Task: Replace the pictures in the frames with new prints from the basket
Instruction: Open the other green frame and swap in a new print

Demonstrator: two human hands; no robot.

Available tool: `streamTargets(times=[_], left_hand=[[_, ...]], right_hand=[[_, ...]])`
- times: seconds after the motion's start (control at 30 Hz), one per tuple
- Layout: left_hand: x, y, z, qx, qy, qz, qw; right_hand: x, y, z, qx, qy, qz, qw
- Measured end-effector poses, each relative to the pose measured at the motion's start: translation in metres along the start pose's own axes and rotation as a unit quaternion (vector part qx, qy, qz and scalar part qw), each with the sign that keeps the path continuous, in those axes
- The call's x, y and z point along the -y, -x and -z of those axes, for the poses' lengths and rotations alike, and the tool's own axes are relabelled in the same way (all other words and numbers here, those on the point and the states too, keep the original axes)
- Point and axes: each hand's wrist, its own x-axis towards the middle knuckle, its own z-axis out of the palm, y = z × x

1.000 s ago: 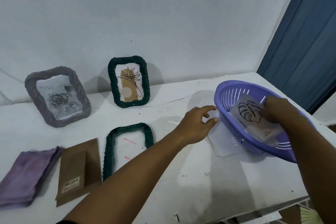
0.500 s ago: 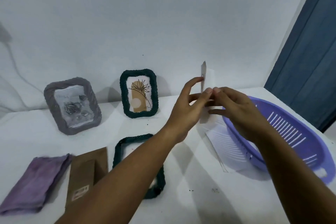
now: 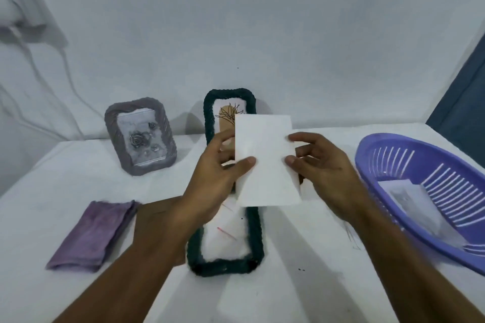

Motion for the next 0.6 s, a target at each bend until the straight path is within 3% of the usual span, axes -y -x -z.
streamTargets(times=[0.17, 0.27, 0.37, 0.47, 0.6], left_hand=[[0.028, 0.036, 0.035, -0.042, -0.213, 0.052, 0.975], [0.035, 0.047, 0.048, -0.061, -0.406, 0.012, 0.912], [0.039, 0.049, 0.055, -0.045, -0.534, -0.026, 0.844], [0.041, 0.051, 0.059, -0.027, -0.581, -0.054, 0.811], [0.049, 0.046, 0.061, -0.008, -0.587, -0.049, 0.808]], right_hand=[[-0.055, 0.017, -0.036, 0.084, 0.224, -0.058, 0.969], [-0.071, 0.026, -0.053, 0.129, 0.291, -0.066, 0.946], [-0.077, 0.028, -0.062, 0.153, 0.331, -0.065, 0.929], [-0.079, 0.029, -0.067, 0.163, 0.36, -0.053, 0.917], [-0.079, 0.026, -0.071, 0.167, 0.38, -0.042, 0.909]])
